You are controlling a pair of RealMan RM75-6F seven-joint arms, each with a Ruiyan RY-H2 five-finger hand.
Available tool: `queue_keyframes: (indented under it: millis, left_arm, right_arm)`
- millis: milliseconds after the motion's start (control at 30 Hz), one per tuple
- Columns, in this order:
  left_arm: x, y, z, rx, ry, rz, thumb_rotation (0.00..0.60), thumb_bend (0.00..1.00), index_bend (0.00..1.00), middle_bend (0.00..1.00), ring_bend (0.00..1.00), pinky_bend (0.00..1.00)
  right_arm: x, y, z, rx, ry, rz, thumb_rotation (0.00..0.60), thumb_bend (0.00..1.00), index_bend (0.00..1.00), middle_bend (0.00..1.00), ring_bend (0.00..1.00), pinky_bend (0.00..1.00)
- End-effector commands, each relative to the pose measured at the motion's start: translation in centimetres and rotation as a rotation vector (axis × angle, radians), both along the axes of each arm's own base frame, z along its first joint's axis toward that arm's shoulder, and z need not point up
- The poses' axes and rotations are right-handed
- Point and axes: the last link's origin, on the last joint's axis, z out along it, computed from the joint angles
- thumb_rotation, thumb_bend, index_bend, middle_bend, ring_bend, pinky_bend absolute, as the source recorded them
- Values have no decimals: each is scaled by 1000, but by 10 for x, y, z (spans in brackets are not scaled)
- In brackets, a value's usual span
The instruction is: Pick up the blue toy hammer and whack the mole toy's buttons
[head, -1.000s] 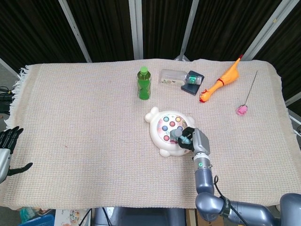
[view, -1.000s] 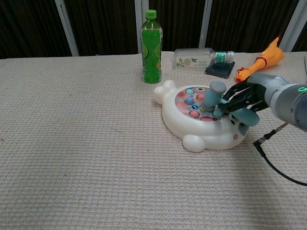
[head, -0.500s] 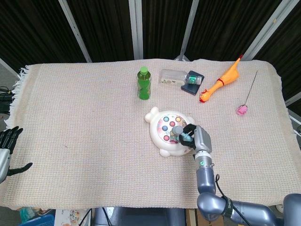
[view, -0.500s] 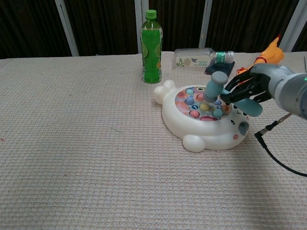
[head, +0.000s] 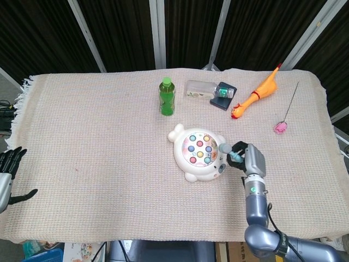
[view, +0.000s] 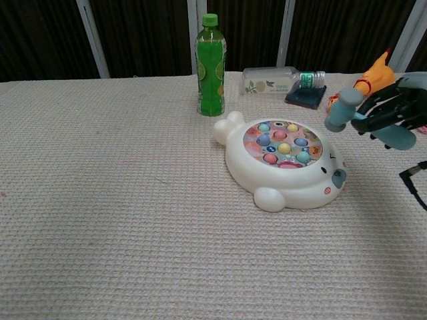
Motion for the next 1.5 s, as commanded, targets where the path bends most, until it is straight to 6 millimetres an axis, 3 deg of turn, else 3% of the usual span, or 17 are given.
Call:
queue_keyframes:
  millis: [33,167,500,1133,1500]
  left_arm:
    - [1,-1,-1,2,6,-6,600,0,0,0,0,0]
    - [2,-2,-2,5,14,-13,600,0,0,0,0,0]
    - [0,-2,-2,14,25,-9,600,0,0,0,0,0]
    - [-1,-1,-2,18,28,-1,600,0,0,0,0,0]
    - [-2,-1,-1,21,31,1,600,0,0,0,0,0]
  right_arm:
    - [-29,10,8,8,28,-46,600,534,884,547,473,542]
    - [-53,18,5,24,49,-90,600,534,884,547,473,542]
    - [-86,20,-1,52,75,-167,600,534,885,547,473,542]
    - [-95,17,-4,86,103,-198,600,533,883,547,471,542]
    - [-97,18,-3,106,130,-209,600,533,789,547,401,496]
